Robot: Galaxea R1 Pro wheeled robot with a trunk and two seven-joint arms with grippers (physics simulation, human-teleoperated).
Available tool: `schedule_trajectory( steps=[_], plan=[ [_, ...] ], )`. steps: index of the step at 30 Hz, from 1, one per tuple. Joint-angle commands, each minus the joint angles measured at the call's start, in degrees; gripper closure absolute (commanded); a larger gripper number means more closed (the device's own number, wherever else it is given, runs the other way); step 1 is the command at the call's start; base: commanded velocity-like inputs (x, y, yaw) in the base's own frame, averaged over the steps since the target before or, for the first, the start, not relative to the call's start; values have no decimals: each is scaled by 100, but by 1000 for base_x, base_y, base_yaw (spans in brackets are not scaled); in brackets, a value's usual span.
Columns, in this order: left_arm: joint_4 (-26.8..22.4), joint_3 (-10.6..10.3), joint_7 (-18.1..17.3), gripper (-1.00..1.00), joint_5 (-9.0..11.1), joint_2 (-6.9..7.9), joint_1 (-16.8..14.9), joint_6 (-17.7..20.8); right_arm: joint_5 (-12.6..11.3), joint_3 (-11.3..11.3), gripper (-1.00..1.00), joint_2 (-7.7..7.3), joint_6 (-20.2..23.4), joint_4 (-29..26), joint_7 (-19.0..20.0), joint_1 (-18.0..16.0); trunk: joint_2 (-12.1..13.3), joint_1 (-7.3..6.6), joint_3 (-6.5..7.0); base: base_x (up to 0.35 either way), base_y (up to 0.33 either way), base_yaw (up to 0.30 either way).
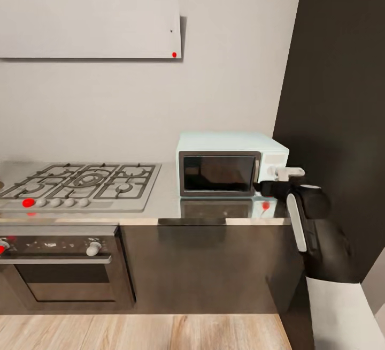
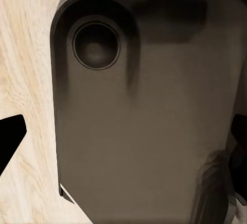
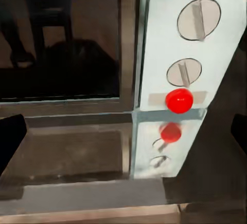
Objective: In the kitchen, take the popcorn bag from the countertop, put it into the microwave, and heat it until the popcorn is cooked so the cooked popcorn ends up inside the bag.
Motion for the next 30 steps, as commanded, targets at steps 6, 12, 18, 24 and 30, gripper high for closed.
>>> schedule_trajectory(
  steps=[6, 12, 18, 24, 30],
  plan=[
    [-6, 3, -9, -100, 23, -9, 1, -8, -25, -260, -100, 67, 25, 127, 19, -249, -3, 0, -6, 0, 0, 0],
    [-6, 3, -9, -100, 23, -9, 1, -12, -33, -332, -100, 142, -428, 623, 34, -244, -3, 0, -6, 0, 0, 0],
    [-15, 0, -10, -100, 22, -11, 1, -14, 32, -306, -100, 124, -1873, 704, 233, 97, -3, 0, -6, 0, 0, 0],
    [-21, -6, -10, -100, 16, -18, 1, -16, 131, -284, -100, 114, -2022, 697, 255, 206, -3, 0, -6, 0, 0, 0],
    [-24, -6, -5, -100, 19, -18, 1, -15, 177, 133, -100, 128, -2060, 717, 254, 211, -3, 0, -6, 0, 0, 0]
  ],
)
